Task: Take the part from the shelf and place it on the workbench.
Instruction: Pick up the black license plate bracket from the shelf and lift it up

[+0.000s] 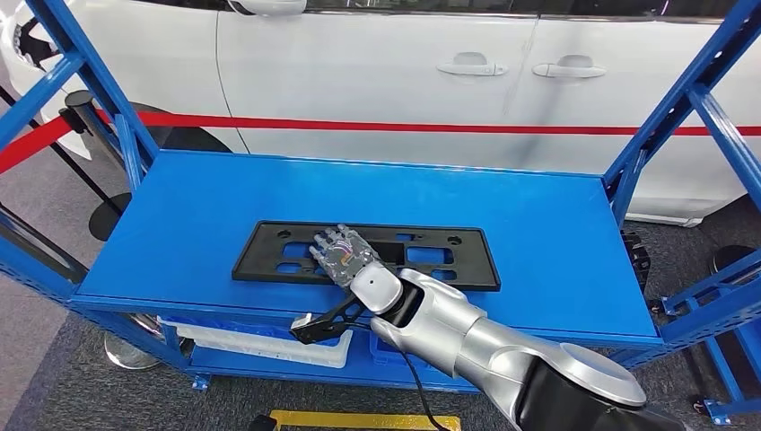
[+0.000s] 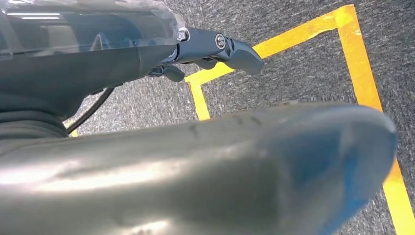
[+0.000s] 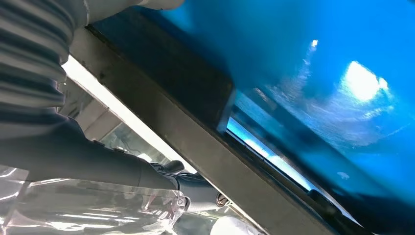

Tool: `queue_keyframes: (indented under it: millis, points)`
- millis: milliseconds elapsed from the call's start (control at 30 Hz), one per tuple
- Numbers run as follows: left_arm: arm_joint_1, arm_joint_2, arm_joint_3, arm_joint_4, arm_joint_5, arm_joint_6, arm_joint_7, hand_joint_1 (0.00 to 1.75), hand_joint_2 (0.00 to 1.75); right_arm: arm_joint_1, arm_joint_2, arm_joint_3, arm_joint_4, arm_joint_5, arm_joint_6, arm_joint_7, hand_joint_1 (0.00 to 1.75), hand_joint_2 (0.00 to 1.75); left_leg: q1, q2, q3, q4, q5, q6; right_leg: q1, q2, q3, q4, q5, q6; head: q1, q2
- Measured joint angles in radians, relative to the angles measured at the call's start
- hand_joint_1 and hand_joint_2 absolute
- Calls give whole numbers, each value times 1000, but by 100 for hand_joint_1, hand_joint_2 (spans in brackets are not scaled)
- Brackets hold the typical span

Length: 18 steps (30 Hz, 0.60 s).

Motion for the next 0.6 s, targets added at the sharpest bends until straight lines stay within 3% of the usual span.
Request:
queue_keyframes:
  millis: [67, 100, 133, 167, 233, 333, 367, 400, 433, 533, 600]
  points:
    - [0, 0, -1, 0, 0, 0, -1, 0, 0, -5, 1, 2, 1, 0, 4, 0, 92, 175, -3, -1, 0, 1, 0, -9, 5, 0, 57, -112, 34, -11, -1, 0]
    - [-1, 0, -1, 0, 0, 0, -2, 0, 0, -6, 2, 3, 2, 1, 7, 0, 131, 175, -3, -2, 0, 1, 0, -14, 8, 0, 64, -130, 36, -15, -1, 0]
    - [-1, 0, -1, 0, 0, -1, -2, 0, 0, -8, 2, 5, 3, 1, 11, -1, 154, 175, -4, -2, 0, 0, 1, -21, 10, 1, 64, -134, 37, -19, -1, 0]
    - [-2, 0, -2, 0, 0, -1, -3, 0, 0, -9, 3, 6, 3, 1, 14, -4, 163, 175, -3, -1, -1, 0, 1, -27, 8, 1, 65, -138, 40, -24, -1, 0]
    - [-3, 1, -2, 0, 0, -1, -5, 0, 0, -11, 3, 10, 5, 1, 18, -9, 163, 175, -2, -1, -12, 27, -22, -38, 3, -1, 68, -148, 49, -35, -3, 0]
    - [-3, 2, -4, 0, 0, -1, -7, 0, 0, -13, 3, 16, 6, 1, 19, -11, 162, 175, 1, 0, -91, 207, -120, -48, 1, -2, 64, -152, 54, -41, -6, 0]
    - [-2, 2, -4, 0, 0, -1, -7, 0, 0, -14, 3, 18, 6, 1, 19, -11, 162, 175, 2, 0, -115, 263, -138, -50, 1, -3, 63, -152, 54, -42, -6, 0]
    - [-2, 2, -4, 0, 0, -1, -7, 0, 0, -15, 3, 19, 6, 0, 19, -11, 164, 175, 2, 0, -122, 283, -137, -51, 1, -3, 63, -151, 54, -41, -6, 0]
    - [-2, 3, -4, 0, 0, -1, -7, 0, 0, -16, 3, 20, 6, 0, 19, -11, 164, 175, 2, 0, -110, 261, -115, -51, 1, -3, 64, -149, 53, -40, -6, 0]
    - [-4, 4, -4, 0, 1, -1, -9, 0, 0, -20, 3, 21, 6, 0, 19, -11, 167, 175, 1, 1, -12, 62, -26, -43, 3, 0, 67, -144, 48, -32, -6, 0]
    - [-4, 5, -4, 0, 2, 0, -11, 0, 0, -25, 2, 21, 6, -2, 19, -11, 169, 175, -2, 2, 19, -1, -15, -33, 6, 3, 65, -141, 47, -23, -5, 0]
